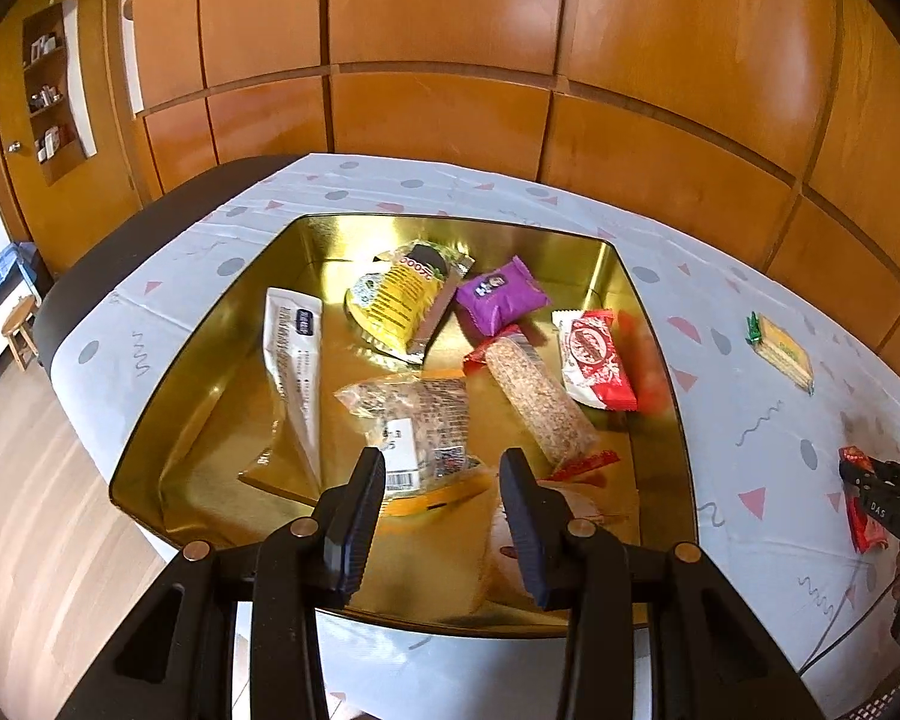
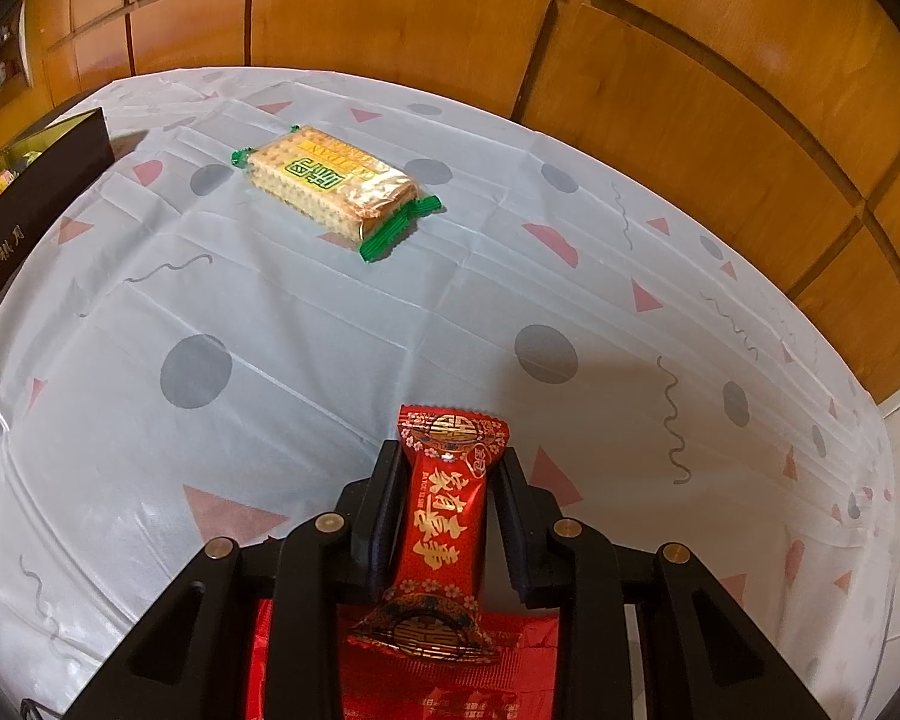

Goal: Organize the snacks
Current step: 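Carry the gold-printed red packet toward the gold tin with the right gripper, then lower the gold-printed red packet into the gold tin and open the right gripper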

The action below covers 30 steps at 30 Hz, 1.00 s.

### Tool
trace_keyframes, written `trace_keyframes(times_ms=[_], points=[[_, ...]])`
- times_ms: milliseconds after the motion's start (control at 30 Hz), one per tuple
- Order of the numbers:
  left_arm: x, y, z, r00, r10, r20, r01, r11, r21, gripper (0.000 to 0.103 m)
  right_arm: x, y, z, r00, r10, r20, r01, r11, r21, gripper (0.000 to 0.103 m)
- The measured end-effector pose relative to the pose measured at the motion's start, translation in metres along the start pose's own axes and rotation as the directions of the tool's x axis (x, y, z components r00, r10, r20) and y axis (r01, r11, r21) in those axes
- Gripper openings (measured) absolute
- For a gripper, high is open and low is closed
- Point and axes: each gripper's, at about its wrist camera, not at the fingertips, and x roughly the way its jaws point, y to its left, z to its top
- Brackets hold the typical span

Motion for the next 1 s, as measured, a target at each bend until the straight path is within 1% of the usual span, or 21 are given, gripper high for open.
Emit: trace_keyframes(times_ms=[100,200,333,400,633,767,800,867,967,1000], points=[[-0.001,0.005,-0.001,1.000,0.003,0.006,-0.003,1.000,-0.007,0.040,0.000,0.002,0.002,1.000,-0.016,-0.016,0.016,1.000,-0.002,0.030],[-0.002,0.010,-0.002,1.000,0.003,0.009,-0.003,1.000,-0.013,0.040,0.000,0.005,0.005,0.999,-0.035,-0.035,0.035,0.999,0.002,0.027],[-0.001,0.019,-0.003,1.000,0.010,0.011,-0.010,1.000,-0.025,0.040,-0.001,0.012,0.005,0.996,-0.089,-0.028,0.089,0.996,0.002,0.026],[-0.001,0.023,-0.004,1.000,0.011,0.010,-0.011,0.999,-0.034,0.040,-0.002,0.012,0.005,0.994,-0.103,-0.027,0.103,0.994,0.020,0.026],[-0.002,0.032,-0.005,1.000,0.016,0.017,-0.015,0.998,-0.054,0.040,-0.001,0.010,0.008,0.995,-0.083,-0.051,0.088,0.991,0.102,0.025],[-0.006,0.032,-0.004,1.000,0.012,0.027,-0.010,0.998,-0.056,0.040,0.000,0.010,0.011,0.995,-0.081,-0.062,0.088,0.990,0.115,0.025],[-0.007,0.033,-0.003,0.999,0.013,0.030,-0.011,0.998,-0.057,0.040,-0.002,0.011,0.011,0.996,-0.070,-0.062,0.077,0.989,0.125,0.025],[-0.007,0.034,-0.003,0.999,0.014,0.034,-0.012,0.998,-0.059,0.040,-0.008,0.014,0.016,0.999,-0.011,-0.046,0.018,0.987,0.160,0.025],[-0.009,0.036,-0.002,0.999,0.016,0.041,-0.013,0.998,-0.064,0.040,-0.021,0.029,0.027,0.999,0.053,-0.001,-0.052,0.984,0.168,0.024],[-0.009,0.036,-0.001,0.999,0.017,0.042,-0.014,0.998,-0.066,0.040,-0.027,0.037,0.033,0.996,0.092,0.020,-0.094,0.982,0.165,0.024]])
